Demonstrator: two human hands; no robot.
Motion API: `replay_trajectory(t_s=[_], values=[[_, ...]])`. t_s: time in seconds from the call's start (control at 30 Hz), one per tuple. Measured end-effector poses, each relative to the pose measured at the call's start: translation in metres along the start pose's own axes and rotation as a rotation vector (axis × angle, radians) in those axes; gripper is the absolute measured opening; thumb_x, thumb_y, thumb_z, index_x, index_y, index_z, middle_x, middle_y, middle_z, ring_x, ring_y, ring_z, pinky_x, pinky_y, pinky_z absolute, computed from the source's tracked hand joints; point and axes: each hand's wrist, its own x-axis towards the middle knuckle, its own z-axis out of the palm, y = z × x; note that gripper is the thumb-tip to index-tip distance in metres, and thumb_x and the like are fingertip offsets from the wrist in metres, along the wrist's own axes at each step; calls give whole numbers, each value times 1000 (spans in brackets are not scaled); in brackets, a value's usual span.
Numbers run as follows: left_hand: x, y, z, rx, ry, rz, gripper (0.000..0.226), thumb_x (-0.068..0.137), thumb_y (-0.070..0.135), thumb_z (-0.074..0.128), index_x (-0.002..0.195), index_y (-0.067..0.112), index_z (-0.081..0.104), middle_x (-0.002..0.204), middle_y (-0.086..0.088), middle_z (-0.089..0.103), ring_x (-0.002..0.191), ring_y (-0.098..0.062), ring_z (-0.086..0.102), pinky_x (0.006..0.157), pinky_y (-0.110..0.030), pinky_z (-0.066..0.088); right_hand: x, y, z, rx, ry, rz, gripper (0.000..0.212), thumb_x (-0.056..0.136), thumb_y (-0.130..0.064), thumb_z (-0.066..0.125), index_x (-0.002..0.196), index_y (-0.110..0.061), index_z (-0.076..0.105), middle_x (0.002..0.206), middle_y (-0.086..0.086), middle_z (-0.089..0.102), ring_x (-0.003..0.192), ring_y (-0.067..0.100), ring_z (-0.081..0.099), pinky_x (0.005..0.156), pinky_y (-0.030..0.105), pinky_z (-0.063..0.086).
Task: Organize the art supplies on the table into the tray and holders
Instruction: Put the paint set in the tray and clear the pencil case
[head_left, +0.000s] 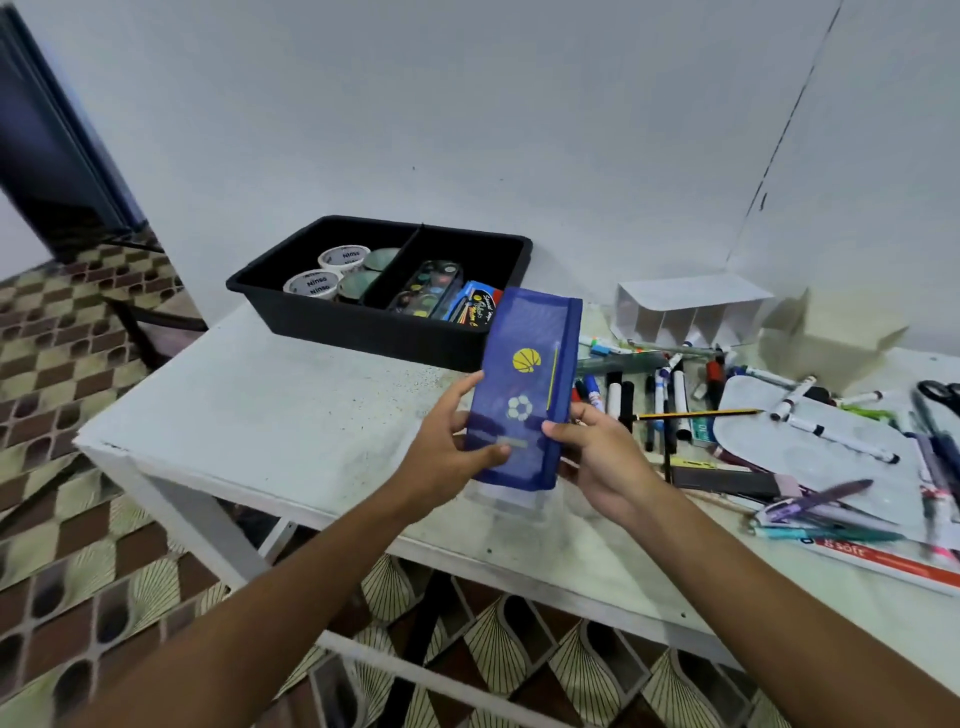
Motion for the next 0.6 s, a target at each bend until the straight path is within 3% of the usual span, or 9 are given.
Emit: replay_trajectory(t_s=[0.13,0.27,0.33,0.43,0.53,0.6], values=[[0,10,-24,49,-96,-30,79,76,-11,71,141,21,39,110,-8,71,95,-22,70,80,-36,57,5,-17,-5,197,-68,-48,15,92,-3,54,95,-16,61,81,1,71,67,14,65,61,26,55],[-3,27,-58,132,-282,-174,75,79,-16,65,138,23,43,111,-4,70,90,-19,69,67,-27,56,25,-32,-19,253,38,-35,19,92,-3,56,102,-19,54,77,3,69,58,16,65,54,28,56],[-2,31,-74,235,-288,-227,71,80,-14,66,136,24,46,112,-4,66,87,-18,69,65,-26,55,32,-29,-19,101,53,9,23,91,3,55,105,-15,55,78,7,66,51,16,64,49,27,54],[3,29,-97,448,-162,-233,56,77,-5,75,123,24,60,103,-7,63,81,-20,64,64,-27,55,40,-17,-8,-168,21,62,19,87,9,58,100,-6,59,79,12,63,46,15,61,47,27,55],[10,20,-117,599,-10,-238,45,74,5,81,114,19,65,98,-8,64,79,-23,59,59,-25,53,54,-5,5,-496,98,-9,13,83,-1,69,93,-5,63,71,10,62,47,16,54,40,23,43],[15,14,-126,692,58,-209,44,72,7,83,113,15,67,91,-6,66,73,-19,58,59,-22,48,65,0,14,-712,153,-104,11,78,-11,75,80,-8,65,71,8,60,54,17,50,49,26,39]])
